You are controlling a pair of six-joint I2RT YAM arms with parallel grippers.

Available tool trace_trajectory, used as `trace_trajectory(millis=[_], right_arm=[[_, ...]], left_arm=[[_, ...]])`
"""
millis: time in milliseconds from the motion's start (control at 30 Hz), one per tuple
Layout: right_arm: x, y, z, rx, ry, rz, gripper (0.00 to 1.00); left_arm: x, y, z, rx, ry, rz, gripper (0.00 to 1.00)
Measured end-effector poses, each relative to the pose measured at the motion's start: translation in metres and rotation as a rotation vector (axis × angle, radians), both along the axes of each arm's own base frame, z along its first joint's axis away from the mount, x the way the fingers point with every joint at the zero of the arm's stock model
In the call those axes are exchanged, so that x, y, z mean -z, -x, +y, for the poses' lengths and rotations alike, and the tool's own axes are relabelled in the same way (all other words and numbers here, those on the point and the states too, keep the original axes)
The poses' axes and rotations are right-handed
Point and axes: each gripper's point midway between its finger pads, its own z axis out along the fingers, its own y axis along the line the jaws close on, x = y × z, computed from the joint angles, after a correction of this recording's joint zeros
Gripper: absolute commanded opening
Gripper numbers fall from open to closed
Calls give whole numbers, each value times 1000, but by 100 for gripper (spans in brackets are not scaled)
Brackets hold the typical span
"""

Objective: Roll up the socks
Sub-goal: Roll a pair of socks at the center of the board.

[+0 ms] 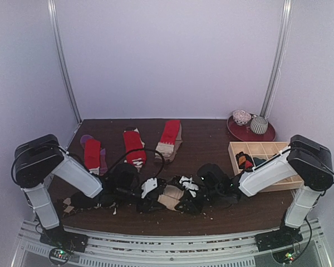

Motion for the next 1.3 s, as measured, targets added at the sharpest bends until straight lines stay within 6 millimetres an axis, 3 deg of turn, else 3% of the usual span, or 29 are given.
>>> trace_trajectory(millis=[100, 167, 200, 333, 433, 633, 767, 933, 1033, 1300], right_arm=[[0, 0, 0, -1, 1, 3, 33], [1, -1, 1, -3, 5, 12, 33], [1, -1, 2, -5, 7, 15, 33], [0, -1, 2, -5, 16, 26, 34], [-1, -2, 1, 0, 25, 30, 49], [-12, -7, -9, 34, 68, -25, 55], [-37, -14, -25, 57, 56, -190, 64], [-69, -7, -31, -8, -27, -458, 66], [-64, -7, -22, -60, -10, -525, 66], [-26, -10, -3, -151, 72, -549, 60]], left_arm=[[4, 2, 0, 4, -7, 15, 22], [3, 2, -1, 8, -7, 21, 11], [3, 2, -1, 7, -8, 28, 0], [4, -1, -3, -11, -24, 74, 0], [7, -4, -5, -42, -39, 145, 0], [12, -5, -7, -100, -34, 317, 0], [15, -6, -4, -118, -15, 411, 0], [19, -4, -3, -103, 4, 492, 0], [19, -4, -3, -96, 11, 512, 0], [19, -1, -6, -77, 17, 543, 0]])
